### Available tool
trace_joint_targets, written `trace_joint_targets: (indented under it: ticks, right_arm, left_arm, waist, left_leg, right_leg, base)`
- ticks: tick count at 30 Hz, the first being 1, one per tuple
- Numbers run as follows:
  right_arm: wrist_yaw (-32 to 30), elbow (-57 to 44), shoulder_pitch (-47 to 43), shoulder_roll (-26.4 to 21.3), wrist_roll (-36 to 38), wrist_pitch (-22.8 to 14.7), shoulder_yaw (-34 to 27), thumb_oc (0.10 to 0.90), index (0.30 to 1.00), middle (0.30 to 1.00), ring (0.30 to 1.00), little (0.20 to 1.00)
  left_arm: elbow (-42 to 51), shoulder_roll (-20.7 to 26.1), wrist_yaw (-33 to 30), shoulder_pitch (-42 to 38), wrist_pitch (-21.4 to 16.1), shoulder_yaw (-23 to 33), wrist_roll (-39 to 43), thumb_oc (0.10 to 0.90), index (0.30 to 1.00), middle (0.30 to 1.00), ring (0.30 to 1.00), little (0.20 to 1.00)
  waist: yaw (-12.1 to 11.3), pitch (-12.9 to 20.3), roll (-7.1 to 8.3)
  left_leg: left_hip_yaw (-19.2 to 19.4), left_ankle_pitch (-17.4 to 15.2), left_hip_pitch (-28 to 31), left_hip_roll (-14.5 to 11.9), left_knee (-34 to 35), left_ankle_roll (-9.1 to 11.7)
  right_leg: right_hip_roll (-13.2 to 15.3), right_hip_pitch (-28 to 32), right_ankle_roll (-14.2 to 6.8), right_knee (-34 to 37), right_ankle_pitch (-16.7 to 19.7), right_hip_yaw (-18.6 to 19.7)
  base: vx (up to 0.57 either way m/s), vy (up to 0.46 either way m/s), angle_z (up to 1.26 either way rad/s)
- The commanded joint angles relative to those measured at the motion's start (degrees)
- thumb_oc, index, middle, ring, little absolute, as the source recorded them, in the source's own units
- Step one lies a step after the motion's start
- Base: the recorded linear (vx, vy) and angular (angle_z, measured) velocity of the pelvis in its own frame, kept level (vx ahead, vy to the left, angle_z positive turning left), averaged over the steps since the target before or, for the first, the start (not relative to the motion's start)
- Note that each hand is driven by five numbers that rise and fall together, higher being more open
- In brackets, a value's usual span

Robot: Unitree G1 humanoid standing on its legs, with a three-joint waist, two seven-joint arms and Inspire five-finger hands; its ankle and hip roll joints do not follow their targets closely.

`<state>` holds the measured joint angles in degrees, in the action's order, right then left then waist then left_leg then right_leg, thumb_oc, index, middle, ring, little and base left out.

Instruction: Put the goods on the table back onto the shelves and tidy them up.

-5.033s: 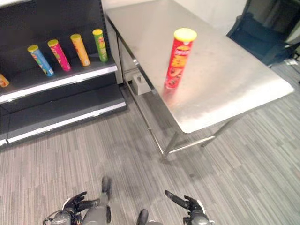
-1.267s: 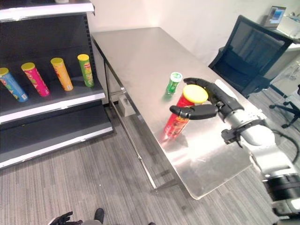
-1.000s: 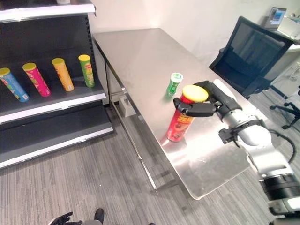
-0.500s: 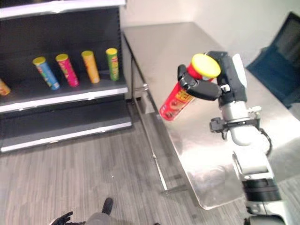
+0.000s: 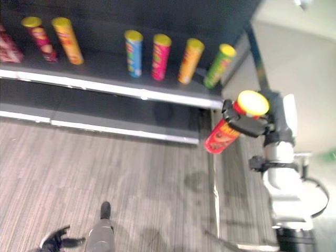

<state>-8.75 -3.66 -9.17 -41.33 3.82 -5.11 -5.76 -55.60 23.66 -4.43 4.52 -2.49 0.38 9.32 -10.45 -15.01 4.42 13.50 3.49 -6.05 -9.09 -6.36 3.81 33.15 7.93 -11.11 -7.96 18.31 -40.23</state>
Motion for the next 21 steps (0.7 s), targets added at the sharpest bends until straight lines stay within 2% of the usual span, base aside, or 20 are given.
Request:
trace_joint_targets:
  ticks: [1,2,3,4,5,6,8,14,17,18,19,21]
  right_arm:
    - [-3.0,-5.7,-6.8,-9.5,-0.6,-4.4,-5.6,0.4,0.3,0.3,0.3,0.3]
    - [-2.7,-6.1,-6.3,-9.5,-0.4,-4.6,-5.8,0.4,0.3,0.3,0.3,0.3]
    - [-2.1,-6.0,-5.8,-10.1,-0.1,-4.7,-5.7,0.4,0.3,0.3,0.3,0.3]
    - [-0.7,-6.0,-5.2,-10.5,0.9,-5.1,-4.9,0.4,0.3,0.3,0.3,0.3]
    - [-0.5,-6.3,-4.2,-9.9,0.8,-5.3,-4.6,0.4,0.3,0.3,0.3,0.3]
    - [-0.5,-6.4,-4.2,-9.9,0.7,-5.3,-4.7,0.4,0.3,0.3,0.3,0.3]
    - [0.0,-7.3,-2.9,-8.2,0.1,-5.3,-4.7,0.4,0.3,0.3,0.3,0.3]
    - [0.8,-8.2,-2.0,-4.5,-1.7,-5.5,-2.3,0.4,0.3,0.3,0.3,0.3]
    - [0.5,-8.5,-2.8,-3.2,-2.5,-5.9,-1.1,0.4,0.3,0.3,0.3,0.3]
    - [0.1,-8.5,-3.3,-2.6,-2.8,-5.9,-0.3,0.4,0.3,0.3,0.3,0.3]
    - [0.0,-8.5,-3.3,-2.6,-2.8,-6.0,-0.3,0.4,0.3,0.3,0.3,0.3]
    - [-0.8,-8.6,-3.5,-1.2,-3.8,-5.6,0.4,0.4,0.3,0.3,0.3,0.3]
  left_arm:
    - [1.9,-0.1,-1.6,1.7,-1.2,-0.9,-1.2,0.8,0.9,0.9,0.9,0.9]
    - [2.8,0.2,-1.6,1.5,-1.2,-0.7,-0.7,0.8,0.9,0.9,0.9,0.9]
    - [3.3,0.4,-1.2,1.0,-1.2,-1.2,-0.9,0.8,0.9,0.9,0.9,0.9]
    - [3.7,-0.4,-0.9,0.3,-1.1,-1.9,-0.6,0.8,0.9,0.9,0.9,0.9]
    - [3.9,-1.1,-0.8,0.0,-1.0,-1.8,-0.4,0.8,0.9,0.9,0.9,0.9]
    - [3.9,-1.0,-0.8,0.0,-1.0,-1.8,-0.4,0.8,0.9,0.9,0.9,0.9]
    - [4.2,-2.4,-0.2,0.4,-1.2,-2.2,-1.3,0.8,0.9,0.9,0.9,0.9]
    - [4.2,-5.7,0.1,3.7,-1.2,-1.0,0.2,0.8,0.9,0.9,0.9,0.9]
    - [5.4,-6.1,0.5,3.8,-1.1,-2.0,0.3,0.8,0.9,0.9,0.9,0.9]
    - [5.5,-6.8,0.0,3.5,-1.1,-2.3,1.5,0.8,0.9,0.9,0.9,0.9]
    - [5.5,-6.8,0.0,3.4,-1.1,-2.3,1.5,0.8,0.9,0.9,0.9,0.9]
    - [5.3,-7.5,-0.2,3.5,-1.0,-2.8,1.9,0.8,0.9,0.9,0.9,0.9]
  waist:
    - [2.9,6.3,-2.28]
    - [3.7,5.7,-2.54]
    - [4.5,5.1,-2.92]
    - [5.6,3.9,-2.48]
    - [6.2,3.3,-2.04]
    - [6.3,3.4,-2.01]
    - [6.7,3.3,-1.36]
    - [6.3,5.1,-1.62]
    - [5.7,3.0,-1.43]
    - [5.3,1.6,-1.46]
    - [5.5,1.7,-1.55]
    - [5.3,1.9,-2.02]
  left_leg:
    - [-1.9,-2.6,6.1,0.7,10.9,2.0]
    - [-2.6,-2.7,6.5,1.6,11.0,1.3]
    - [-3.2,-1.7,6.8,2.7,11.4,0.1]
    - [-5.0,-2.2,7.9,4.6,11.4,-0.3]
    - [-6.0,-2.7,8.6,6.1,11.4,-0.6]
    - [-6.1,-2.5,8.3,6.2,11.4,-0.7]
    - [-8.0,-3.8,9.3,8.5,11.4,-1.2]
    - [-8.5,-4.7,10.1,8.7,10.8,-1.2]
    - [-9.5,-7.4,5.9,9.1,0.1,0.0]
    - [-9.9,-7.9,1.2,8.8,-7.3,1.4]
    - [-10.1,-8.2,0.6,8.7,-8.1,1.5]
    - [-9.9,-7.2,-0.9,6.0,-7.3,2.0]
  right_leg:
    - [-3.8,-4.1,-2.7,-3.6,-7.6,8.7]
    - [-6.6,-5.9,-1.7,-5.8,-10.6,12.0]
    - [-11.7,-8.1,1.1,-6.1,-15.6,13.5]
    - [-20.6,-11.0,2.9,-2.0,-18.7,16.4]
    - [-24.7,-12.9,2.8,0.8,-18.1,18.9]
    - [-24.7,-13.0,2.8,1.1,-17.7,18.9]
    - [-27.1,-12.0,2.9,6.2,-16.4,21.3]
    - [-28.4,-8.0,3.2,12.3,-14.6,22.2]
    - [-27.6,-6.5,4.0,12.6,-15.2,22.2]
    - [-26.6,-5.4,4.6,12.9,-16.0,21.4]
    - [-26.7,-5.4,4.7,12.9,-16.0,21.2]
    - [-26.3,-4.5,4.4,13.0,-17.0,20.3]
  base:
    - [0.08,0.379,0.57]
    - [0.05,0.413,0.61]
    - [0.13,0.351,0.87]
    - [0.19,0.266,0.66]
    - [0.17,0.096,0.71]
    - [0.11,0.036,0.58]
    - [0.13,0.007,0.72]
    - [0.14,-0.047,0.09]
    - [0.03,-0.054,0.11]
    - [-0.04,-0.008,0.27]
    - [-0.02,0.034,0.5]
    - [0.08,0.098,0.51]
